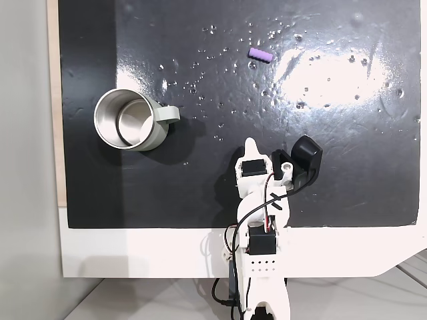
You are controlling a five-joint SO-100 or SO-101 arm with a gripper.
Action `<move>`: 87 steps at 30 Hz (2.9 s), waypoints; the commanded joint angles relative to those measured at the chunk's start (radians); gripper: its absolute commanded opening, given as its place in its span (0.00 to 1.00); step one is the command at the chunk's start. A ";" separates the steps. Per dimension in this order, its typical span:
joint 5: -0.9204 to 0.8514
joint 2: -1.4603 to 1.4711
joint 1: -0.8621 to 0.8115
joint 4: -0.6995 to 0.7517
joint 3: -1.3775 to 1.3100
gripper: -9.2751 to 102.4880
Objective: Grasp a pengrip and put it in the cup.
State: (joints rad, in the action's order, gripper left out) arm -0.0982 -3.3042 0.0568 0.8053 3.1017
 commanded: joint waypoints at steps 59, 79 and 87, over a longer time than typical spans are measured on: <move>0.368 1.862 -0.140 -0.075 -1.463 0.08; 0.598 2.163 -0.060 0.301 -1.956 0.24; 0.588 2.237 -0.063 0.318 -2.111 0.26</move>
State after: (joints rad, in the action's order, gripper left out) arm 0.4403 -1.0661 -0.0046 1.1121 1.0999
